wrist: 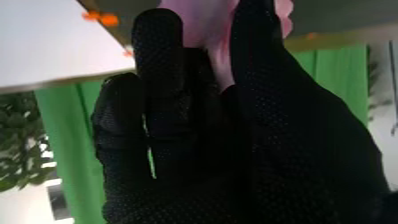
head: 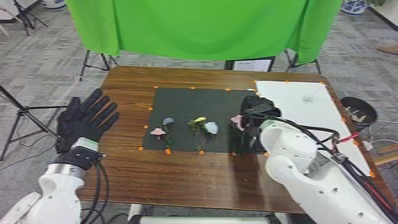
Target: Arrange flowers
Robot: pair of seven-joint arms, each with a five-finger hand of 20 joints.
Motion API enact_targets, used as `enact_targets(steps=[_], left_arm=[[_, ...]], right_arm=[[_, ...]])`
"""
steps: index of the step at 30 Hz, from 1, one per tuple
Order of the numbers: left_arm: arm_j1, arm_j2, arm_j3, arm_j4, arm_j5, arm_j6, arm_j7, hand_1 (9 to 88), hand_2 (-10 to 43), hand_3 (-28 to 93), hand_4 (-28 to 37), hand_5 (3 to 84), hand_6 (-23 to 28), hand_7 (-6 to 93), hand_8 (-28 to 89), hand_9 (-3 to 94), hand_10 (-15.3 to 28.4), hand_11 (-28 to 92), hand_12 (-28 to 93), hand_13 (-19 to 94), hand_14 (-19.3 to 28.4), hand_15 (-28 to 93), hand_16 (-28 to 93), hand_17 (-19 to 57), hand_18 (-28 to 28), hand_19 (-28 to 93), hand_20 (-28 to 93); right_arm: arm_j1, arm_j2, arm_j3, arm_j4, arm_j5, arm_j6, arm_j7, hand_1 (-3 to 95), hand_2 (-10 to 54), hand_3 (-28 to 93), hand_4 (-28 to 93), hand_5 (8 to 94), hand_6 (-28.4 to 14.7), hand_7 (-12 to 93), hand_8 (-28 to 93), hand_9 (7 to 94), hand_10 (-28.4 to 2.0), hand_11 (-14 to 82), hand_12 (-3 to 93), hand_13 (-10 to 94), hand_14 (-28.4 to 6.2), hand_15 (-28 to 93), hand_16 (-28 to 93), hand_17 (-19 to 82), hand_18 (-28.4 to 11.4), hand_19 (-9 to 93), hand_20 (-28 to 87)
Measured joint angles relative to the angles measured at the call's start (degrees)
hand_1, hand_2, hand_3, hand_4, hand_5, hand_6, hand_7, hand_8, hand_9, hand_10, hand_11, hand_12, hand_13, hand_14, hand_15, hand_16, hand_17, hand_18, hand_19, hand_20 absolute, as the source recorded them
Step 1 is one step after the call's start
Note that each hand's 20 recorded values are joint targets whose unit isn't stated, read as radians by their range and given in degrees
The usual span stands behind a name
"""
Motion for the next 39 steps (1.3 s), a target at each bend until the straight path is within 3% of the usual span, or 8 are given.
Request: enact_targets(steps=[4, 13, 22, 26, 36, 39], left_arm=[[0.0, 0.01, 0.01, 0.01, -0.08, 0.00, 0.13, 23.6, 14.9, 71, -28.3, 39.3, 8.7, 8.4, -7, 30.1, 14.6, 14, 11, 20, 15.8, 26, -5, -6.2, 14.0, 29, 8], [0.2, 0.01, 0.00, -0.01, -0.20, 0.03, 0.40, 23.4, 14.6, 71, -28.3, 39.2, 8.7, 8.3, -7, 30.0, 14.6, 14, 11, 20, 15.8, 26, -5, -6.3, 14.0, 29, 8], [0.4, -0.01, 0.11, 0.13, -0.12, -0.22, 1.41, 22.7, 13.1, 71, -28.3, 39.5, 6.8, 9.6, -7, 30.3, 14.1, 14, 11, 20, 15.8, 26, -4, -6.3, 14.0, 28, 8], [0.3, -0.01, 0.09, 0.14, -0.11, -0.22, 1.43, 23.0, 13.2, 71, -28.3, 40.2, 6.0, 9.8, -7, 30.5, 13.7, 14, 11, 20, 15.8, 26, -4, -6.2, 14.0, 28, 8], [0.0, -0.01, 0.13, 0.24, -0.01, -0.10, 1.26, 23.4, 13.5, 71, -28.3, 38.5, 7.6, 8.8, -7, 30.7, 13.9, 14, 11, 20, 15.7, 26, -5, -6.2, 14.0, 28, 9], [0.0, -0.01, 0.10, 0.23, -0.06, -0.03, 1.27, 23.4, 13.6, 71, -28.3, 38.2, 8.0, 8.8, -7, 30.7, 13.9, 14, 11, 20, 15.8, 26, -5, -6.1, 14.0, 28, 9]], right_arm=[[0.0, -0.5, 0.6, -0.1, 1.6, -2.5, 0.3, 53.2, -9.5, 72, -28, 60.0, -2.6, 18, -12, 63.3, -15.0, 13.1, 15.5, 70, -7.9, 39, 37, 39, -21.5, 83, 33], [0.0, -0.9, 1.3, -0.6, 3.0, -2.7, 0.3, 49.0, -9.5, 75, -28, 56.9, -3.8, 17, -12, 58.9, -16.0, 11.3, 14.5, 69, -9.5, 41, 33, 38, -21.5, 83, 32], [-0.1, -1.1, 2.8, -1.4, 5.2, -4.1, 0.1, 45.7, -9.5, 77, -28, 54.0, -3.9, 14, -11, 56.7, -15.0, 9.9, 12.0, 69, -11.1, 43, 24, 37, -21.9, 82, 31], [-0.6, -1.2, 3.8, -1.9, 5.8, -5.7, -0.9, 45.9, -9.5, 77, -28, 49.7, -0.3, 14, -14, 63.9, -13.4, 11.2, 12.0, 70, -11.1, 42, 23, 37, -22.0, 81, 31], [-0.6, -1.6, 4.2, -2.0, 5.9, -8.9, -1.6, 44.8, -9.5, 77, -28, 50.5, 0.5, 16, -15, 48.5, -19.5, 7.0, 10.2, 65, -12.5, 43, 22, 36, -22.4, 80, 30], [-0.6, -1.7, 4.0, -2.0, 5.3, -9.2, -1.5, 43.1, -9.5, 79, -28, 48.3, -0.5, 15, -15, 37.8, -23.3, 7.2, 7.8, 59, -14.1, 44, 19, 34, -22.6, 79, 28]])
